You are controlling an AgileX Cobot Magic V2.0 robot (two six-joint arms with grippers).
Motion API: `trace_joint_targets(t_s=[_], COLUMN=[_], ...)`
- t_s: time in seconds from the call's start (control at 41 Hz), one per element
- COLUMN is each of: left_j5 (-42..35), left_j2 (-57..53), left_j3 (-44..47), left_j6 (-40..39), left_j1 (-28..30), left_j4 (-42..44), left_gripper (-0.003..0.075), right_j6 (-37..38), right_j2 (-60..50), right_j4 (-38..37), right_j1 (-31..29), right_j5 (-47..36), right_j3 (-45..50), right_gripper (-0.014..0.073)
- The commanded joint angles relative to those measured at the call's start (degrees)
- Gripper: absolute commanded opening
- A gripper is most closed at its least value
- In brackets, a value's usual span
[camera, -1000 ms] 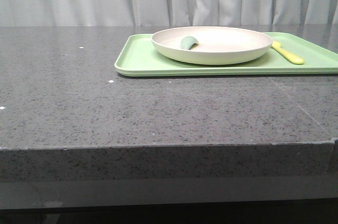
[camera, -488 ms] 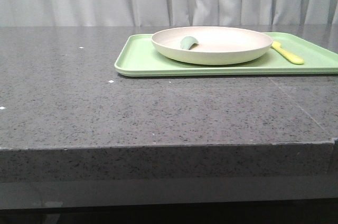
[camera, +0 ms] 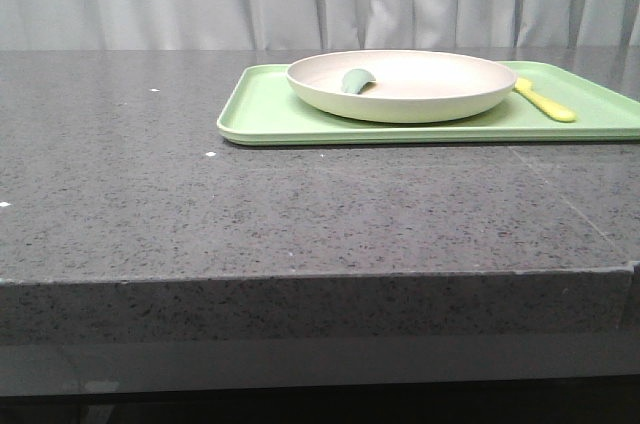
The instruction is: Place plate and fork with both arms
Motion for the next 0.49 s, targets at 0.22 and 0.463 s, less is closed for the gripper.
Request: trace_joint_targets(t_s=[0.22,0.463], left_j5=[-5.1,-5.1], left_j2=[-1.1,-1.1], left_j3=[0.1,0.1], left_j6=[0.0,0.0], left_j1=[0.1,0.1], left_j4=[-0.4,-0.4], left_gripper=[-0.0018,-0.0018], right_j6=[-4.5,-4.5], right_j2=[0.5,-5.1], right_j4=[0.6,2.7], right_j1=[-0.3,-0.3], right_j5=[-11.3,-18.7], right_j3=[5.8,17.7], right_gripper=[-0.0067,-0.0067])
